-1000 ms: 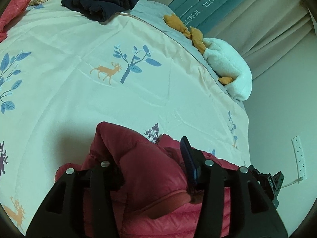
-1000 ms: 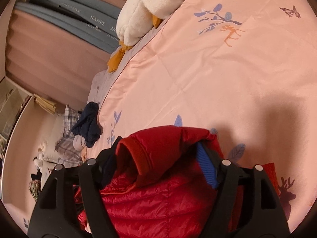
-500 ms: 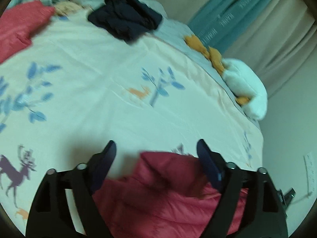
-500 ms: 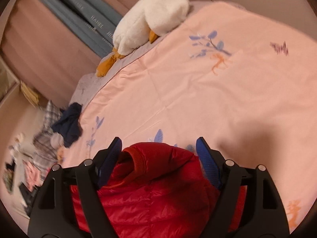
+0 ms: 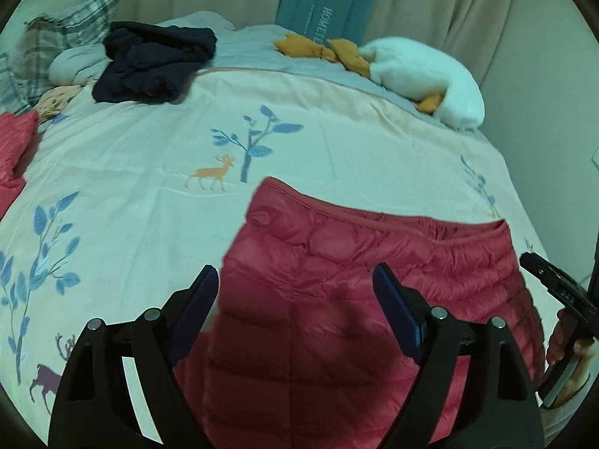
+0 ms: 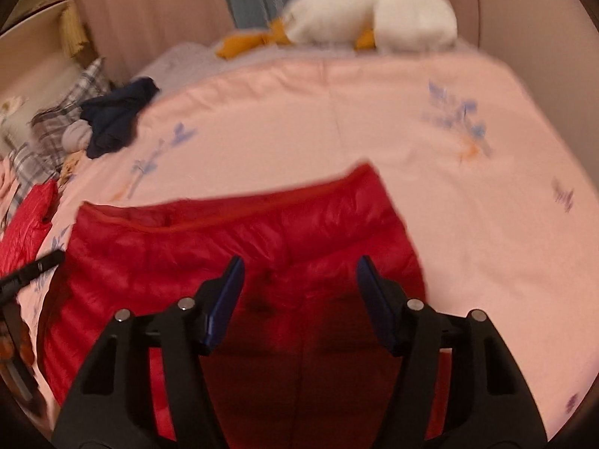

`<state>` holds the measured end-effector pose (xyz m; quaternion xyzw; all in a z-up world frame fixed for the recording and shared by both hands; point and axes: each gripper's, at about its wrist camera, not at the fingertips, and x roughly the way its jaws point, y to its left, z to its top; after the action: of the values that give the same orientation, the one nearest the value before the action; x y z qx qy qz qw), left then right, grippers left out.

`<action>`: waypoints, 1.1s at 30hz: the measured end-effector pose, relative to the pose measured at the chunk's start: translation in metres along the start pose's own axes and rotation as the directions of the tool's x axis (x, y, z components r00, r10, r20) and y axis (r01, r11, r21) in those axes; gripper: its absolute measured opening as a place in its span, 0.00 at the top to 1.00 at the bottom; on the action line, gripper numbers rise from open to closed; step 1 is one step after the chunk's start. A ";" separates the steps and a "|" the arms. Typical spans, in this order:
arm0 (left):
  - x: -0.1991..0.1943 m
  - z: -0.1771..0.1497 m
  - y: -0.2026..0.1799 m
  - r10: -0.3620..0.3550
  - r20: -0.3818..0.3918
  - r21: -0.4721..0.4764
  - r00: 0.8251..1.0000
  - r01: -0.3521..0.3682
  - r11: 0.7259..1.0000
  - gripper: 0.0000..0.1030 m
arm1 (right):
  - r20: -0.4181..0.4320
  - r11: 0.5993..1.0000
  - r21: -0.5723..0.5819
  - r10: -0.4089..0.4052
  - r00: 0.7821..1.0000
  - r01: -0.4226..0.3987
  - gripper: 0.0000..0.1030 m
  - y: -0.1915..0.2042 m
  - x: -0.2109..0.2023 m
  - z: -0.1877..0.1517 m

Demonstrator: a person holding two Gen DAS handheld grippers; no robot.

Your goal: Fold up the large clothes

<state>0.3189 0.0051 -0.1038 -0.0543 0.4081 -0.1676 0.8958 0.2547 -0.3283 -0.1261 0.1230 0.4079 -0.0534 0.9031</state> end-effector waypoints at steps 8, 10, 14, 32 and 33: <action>0.062 -0.028 0.047 -0.008 -0.161 -0.146 0.987 -0.016 0.989 0.17 | -0.083 0.980 0.157 0.133 0.988 -0.119 0.32 -0.028 0.047 -0.012; 0.065 -0.033 0.058 -0.040 -0.145 -0.203 0.989 0.010 0.979 0.15 | -0.083 0.983 0.144 0.123 0.989 -0.111 0.32 -0.026 0.045 -0.013; 0.060 -0.036 0.057 -0.028 -0.126 -0.201 0.992 0.002 0.980 0.15 | -0.030 0.996 0.031 0.087 0.996 -0.086 0.31 -0.004 0.018 -0.008; -0.011 -0.058 0.061 -0.078 -0.068 -0.141 0.995 0.067 0.988 0.15 | -0.212 0.787 -0.525 0.249 0.945 -0.325 0.26 0.135 0.040 0.032; -0.010 -0.060 0.061 -0.080 -0.072 -0.139 0.994 0.069 0.988 0.15 | -0.249 0.770 -0.533 0.253 0.935 -0.350 0.27 0.138 0.046 0.033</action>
<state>0.2836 0.0678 -0.1506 -0.1238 0.4506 -0.1748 0.8666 0.3360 -0.2042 -0.1145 -0.0842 0.4520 0.2272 0.8585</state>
